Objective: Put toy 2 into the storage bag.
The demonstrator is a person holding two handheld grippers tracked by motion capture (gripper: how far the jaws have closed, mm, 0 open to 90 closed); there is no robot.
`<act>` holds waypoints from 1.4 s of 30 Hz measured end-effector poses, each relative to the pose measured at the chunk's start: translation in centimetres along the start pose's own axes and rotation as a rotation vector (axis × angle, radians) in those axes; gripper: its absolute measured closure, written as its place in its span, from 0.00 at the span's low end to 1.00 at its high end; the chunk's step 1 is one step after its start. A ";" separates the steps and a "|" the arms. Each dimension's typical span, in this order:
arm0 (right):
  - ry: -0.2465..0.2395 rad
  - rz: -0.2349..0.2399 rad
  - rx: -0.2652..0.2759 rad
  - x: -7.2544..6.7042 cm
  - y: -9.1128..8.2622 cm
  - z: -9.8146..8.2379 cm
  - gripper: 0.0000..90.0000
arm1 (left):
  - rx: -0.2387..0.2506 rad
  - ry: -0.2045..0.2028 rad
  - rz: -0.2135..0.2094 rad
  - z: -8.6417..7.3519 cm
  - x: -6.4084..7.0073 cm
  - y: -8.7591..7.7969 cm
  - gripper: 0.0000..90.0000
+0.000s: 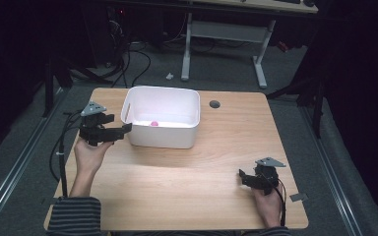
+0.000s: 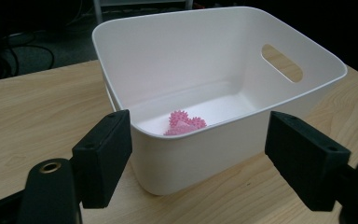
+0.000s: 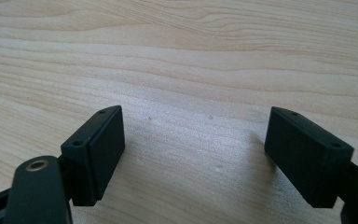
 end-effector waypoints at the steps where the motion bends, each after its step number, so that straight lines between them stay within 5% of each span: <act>1: 0.000 0.000 0.000 0.0 0.0 0.0 0.22 | 0.004 -0.001 -0.002 -0.1 0.0 -0.2 0.26; 14: 0.000 0.000 0.000 0.0 0.0 0.0 0.22 | 0.016 -0.004 0.006 -2.3 0.5 -1.1 0.26; 26: 0.000 0.000 0.000 0.0 0.0 0.0 0.22 | 0.016 -0.047 -0.002 -6.4 1.1 -1.5 0.26; 42: 0.000 0.000 0.000 0.0 0.0 0.0 0.22 | -0.132 -0.030 0.076 -13.1 1.5 1.4 0.25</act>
Point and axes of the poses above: each handheld gripper's, and its own axes: y roughly forward along the jaws, z roughly out of its top, x roughly to its right, the point moved 1 cm from there along y, roughly forward along the jaws, and after that the axes turned 7 degrees about x, right-handed, at the moved point
